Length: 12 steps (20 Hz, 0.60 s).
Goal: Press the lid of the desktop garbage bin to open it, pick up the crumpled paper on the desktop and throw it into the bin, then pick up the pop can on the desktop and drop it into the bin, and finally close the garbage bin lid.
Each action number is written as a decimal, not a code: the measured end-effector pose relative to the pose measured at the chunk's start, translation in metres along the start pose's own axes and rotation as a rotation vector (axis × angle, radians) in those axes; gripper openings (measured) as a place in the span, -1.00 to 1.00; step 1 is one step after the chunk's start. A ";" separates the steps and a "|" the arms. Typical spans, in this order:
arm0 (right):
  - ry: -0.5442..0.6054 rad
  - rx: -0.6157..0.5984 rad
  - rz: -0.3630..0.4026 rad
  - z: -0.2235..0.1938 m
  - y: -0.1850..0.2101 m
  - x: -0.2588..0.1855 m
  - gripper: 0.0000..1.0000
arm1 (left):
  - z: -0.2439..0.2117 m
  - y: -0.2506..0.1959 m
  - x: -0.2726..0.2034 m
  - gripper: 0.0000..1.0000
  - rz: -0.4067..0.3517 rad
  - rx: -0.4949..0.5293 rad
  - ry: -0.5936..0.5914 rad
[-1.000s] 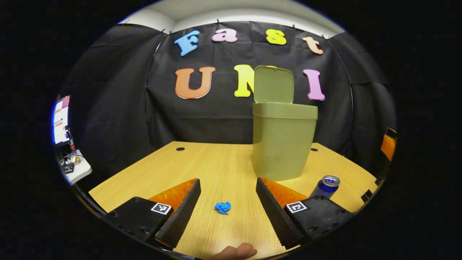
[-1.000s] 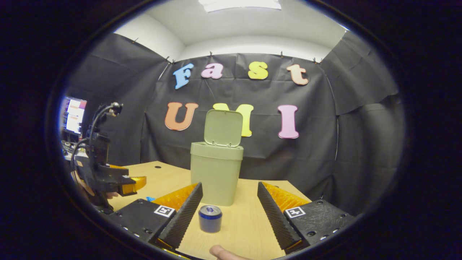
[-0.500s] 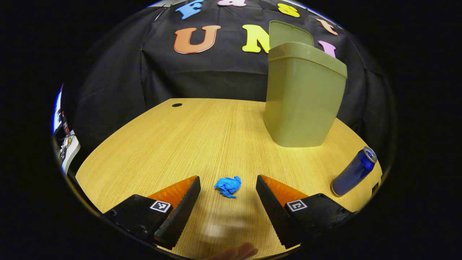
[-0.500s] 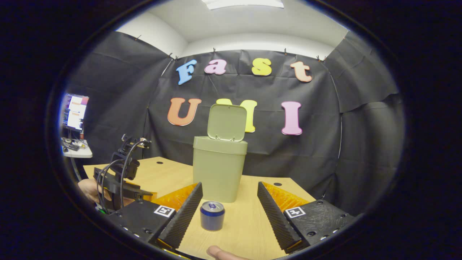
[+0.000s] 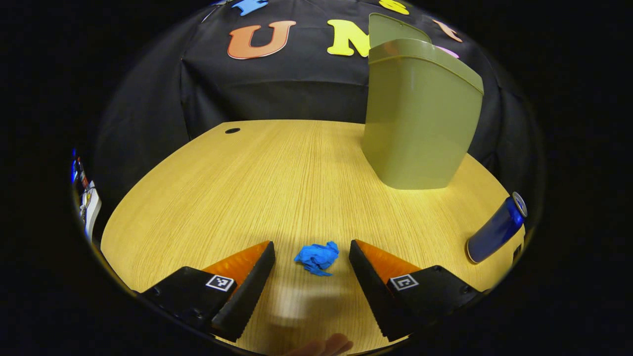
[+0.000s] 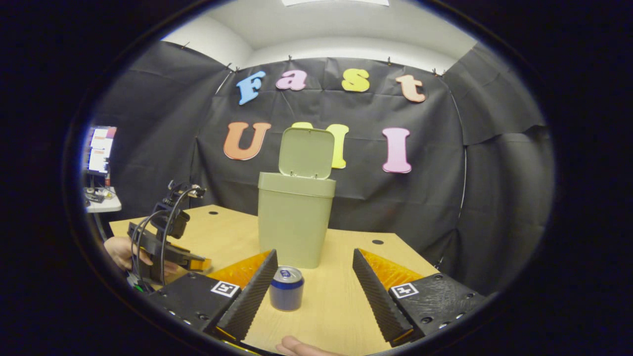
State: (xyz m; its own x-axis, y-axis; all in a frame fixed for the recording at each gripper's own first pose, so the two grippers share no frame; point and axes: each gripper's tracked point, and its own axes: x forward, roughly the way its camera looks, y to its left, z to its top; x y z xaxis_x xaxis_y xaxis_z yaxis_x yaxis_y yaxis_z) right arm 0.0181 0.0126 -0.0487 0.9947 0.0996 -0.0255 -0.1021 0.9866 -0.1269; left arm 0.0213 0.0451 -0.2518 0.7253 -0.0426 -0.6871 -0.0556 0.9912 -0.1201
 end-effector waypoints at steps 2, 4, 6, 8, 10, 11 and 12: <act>0.007 0.013 -0.003 -0.002 -0.001 0.000 0.90 | 0.001 0.005 0.003 0.92 0.016 0.022 0.001; 0.011 0.025 0.001 -0.002 -0.001 0.001 0.90 | 0.000 0.002 0.004 0.82 0.007 0.037 0.004; 0.015 0.018 -0.009 -0.003 -0.003 0.001 0.90 | 0.002 0.000 0.007 0.77 0.004 0.052 0.000; 0.011 0.017 -0.014 -0.002 -0.004 0.000 0.90 | 0.005 0.001 0.009 0.67 0.001 0.061 -0.010; 0.018 0.024 -0.012 -0.005 -0.005 0.001 0.90 | 0.003 0.005 0.009 0.46 0.009 0.048 -0.016; 0.026 0.022 -0.013 -0.009 -0.004 0.001 0.90 | 0.003 0.006 0.009 0.41 0.013 0.050 -0.019; 0.033 0.020 -0.016 -0.011 -0.005 0.001 0.90 | 0.004 0.007 0.010 0.49 0.019 0.054 -0.022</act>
State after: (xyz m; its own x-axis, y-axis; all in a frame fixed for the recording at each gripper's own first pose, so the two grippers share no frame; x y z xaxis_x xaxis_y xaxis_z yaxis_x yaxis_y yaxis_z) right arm 0.0193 0.0059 -0.0591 0.9953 0.0795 -0.0558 -0.0851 0.9906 -0.1074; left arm 0.0307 0.0523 -0.2568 0.7397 -0.0214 -0.6726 -0.0327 0.9972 -0.0677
